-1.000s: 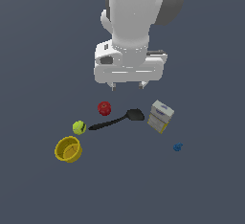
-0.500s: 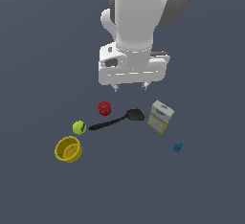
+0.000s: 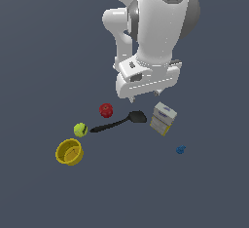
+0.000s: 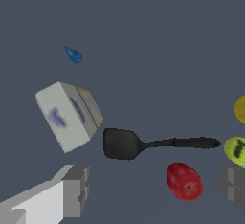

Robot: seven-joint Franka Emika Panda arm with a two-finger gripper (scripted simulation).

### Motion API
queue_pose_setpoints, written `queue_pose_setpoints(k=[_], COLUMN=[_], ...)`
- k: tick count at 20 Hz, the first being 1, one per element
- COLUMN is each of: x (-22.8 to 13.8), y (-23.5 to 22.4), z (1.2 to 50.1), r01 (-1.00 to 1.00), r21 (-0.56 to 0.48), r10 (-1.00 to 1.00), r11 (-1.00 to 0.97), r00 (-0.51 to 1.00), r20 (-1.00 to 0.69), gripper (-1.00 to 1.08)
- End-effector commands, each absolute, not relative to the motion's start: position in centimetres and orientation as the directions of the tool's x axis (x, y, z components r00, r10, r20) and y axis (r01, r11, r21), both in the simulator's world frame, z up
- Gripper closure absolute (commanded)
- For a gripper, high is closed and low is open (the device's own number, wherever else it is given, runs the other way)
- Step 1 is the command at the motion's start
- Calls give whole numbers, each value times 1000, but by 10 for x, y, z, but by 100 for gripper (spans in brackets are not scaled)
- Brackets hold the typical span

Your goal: Pick up a designated object from a clutter of objects.

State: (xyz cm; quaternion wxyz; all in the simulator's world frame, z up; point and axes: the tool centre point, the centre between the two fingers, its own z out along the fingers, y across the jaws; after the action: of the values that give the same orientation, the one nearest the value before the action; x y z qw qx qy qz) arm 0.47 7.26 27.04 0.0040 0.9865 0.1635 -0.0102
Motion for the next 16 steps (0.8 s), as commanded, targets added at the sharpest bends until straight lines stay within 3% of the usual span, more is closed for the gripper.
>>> queue_pose_setpoints(k=[1,8,16], x=[5,-1,-7], y=[91,143,175], z=[258,224,205], r01=[405,617,726], r21=[5,3,0], r10=[405,617,726], r11=[-914,-787,-688], r00=[914,787,688], r20=[-19,-9,-1], gripper=[-92,-92,-92])
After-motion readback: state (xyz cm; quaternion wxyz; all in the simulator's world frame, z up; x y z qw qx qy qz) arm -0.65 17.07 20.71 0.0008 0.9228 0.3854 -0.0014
